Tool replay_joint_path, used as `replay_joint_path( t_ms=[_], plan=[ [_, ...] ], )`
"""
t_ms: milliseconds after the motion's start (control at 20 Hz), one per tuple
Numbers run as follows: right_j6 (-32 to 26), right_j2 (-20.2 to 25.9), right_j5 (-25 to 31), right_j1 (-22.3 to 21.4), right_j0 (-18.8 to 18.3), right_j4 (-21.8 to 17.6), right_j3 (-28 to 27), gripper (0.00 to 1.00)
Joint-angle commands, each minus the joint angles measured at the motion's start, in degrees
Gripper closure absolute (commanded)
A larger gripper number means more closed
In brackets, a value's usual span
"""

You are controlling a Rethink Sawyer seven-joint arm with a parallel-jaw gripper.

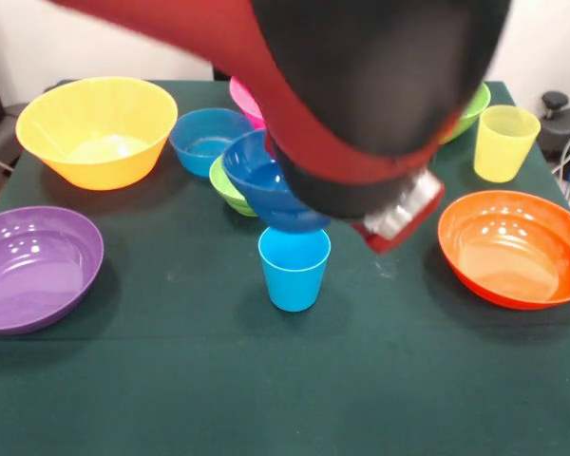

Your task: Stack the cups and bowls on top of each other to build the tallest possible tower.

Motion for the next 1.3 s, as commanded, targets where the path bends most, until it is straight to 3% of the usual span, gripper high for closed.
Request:
replay_joint_path(
  t_ms=[50,300,1050,1300],
  plan=[
    [14.32,-8.28,-1.39,4.89,2.49,0.27,2.67,1.0],
    [15.15,-4.55,-4.58,7.74,4.58,-3.58,4.91,1.0],
    [8.93,-8.0,-12.16,8.15,2.35,-4.49,4.59,1.0],
    [8.13,-10.37,-12.91,7.58,1.43,-2.66,4.06,1.0]
  ],
)
